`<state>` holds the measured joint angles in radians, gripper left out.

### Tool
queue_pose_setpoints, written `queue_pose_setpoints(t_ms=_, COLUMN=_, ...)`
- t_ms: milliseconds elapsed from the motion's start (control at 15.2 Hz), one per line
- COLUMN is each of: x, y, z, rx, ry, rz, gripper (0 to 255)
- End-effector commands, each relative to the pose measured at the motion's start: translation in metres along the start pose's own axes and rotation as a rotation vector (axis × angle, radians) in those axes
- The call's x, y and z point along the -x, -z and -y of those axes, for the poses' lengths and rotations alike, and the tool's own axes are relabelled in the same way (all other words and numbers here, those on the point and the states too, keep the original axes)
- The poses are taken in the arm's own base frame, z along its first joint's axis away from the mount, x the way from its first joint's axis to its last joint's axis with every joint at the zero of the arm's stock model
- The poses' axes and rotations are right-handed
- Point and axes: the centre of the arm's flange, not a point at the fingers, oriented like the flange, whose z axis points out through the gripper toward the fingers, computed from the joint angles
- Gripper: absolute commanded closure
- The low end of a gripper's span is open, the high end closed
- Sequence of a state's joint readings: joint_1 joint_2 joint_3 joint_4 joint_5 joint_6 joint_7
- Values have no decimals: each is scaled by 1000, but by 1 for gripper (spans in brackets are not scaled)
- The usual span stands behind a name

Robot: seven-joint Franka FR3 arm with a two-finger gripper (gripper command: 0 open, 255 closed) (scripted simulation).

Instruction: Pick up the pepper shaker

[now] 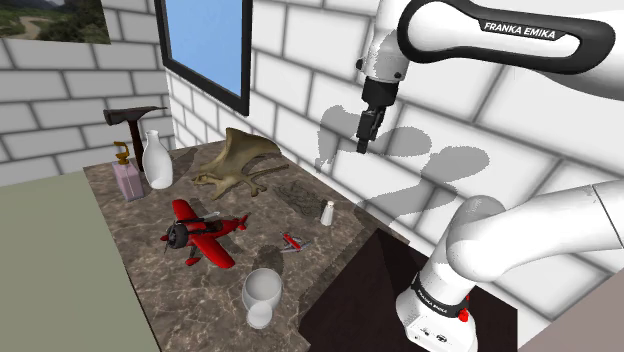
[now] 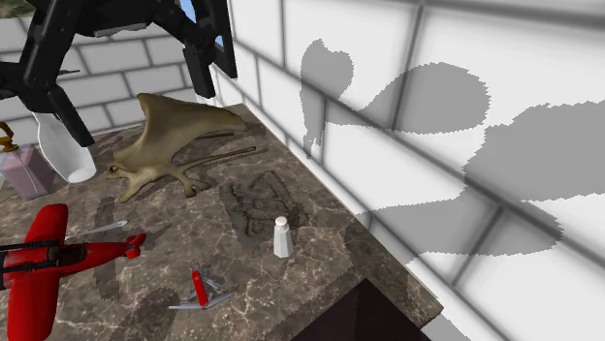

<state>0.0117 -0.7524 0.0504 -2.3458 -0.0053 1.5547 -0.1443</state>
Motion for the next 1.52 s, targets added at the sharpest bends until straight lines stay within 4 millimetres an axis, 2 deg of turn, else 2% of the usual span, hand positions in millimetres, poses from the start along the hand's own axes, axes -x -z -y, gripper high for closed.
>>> queue_pose_setpoints(t_ms=0, x=0, y=0, z=0, rx=0, ry=0, rz=0, gripper=0)
queue_pose_setpoints(t_ms=1452, x=-75, y=-240, z=-149, rx=-30, ry=-33, rz=-25, gripper=0)
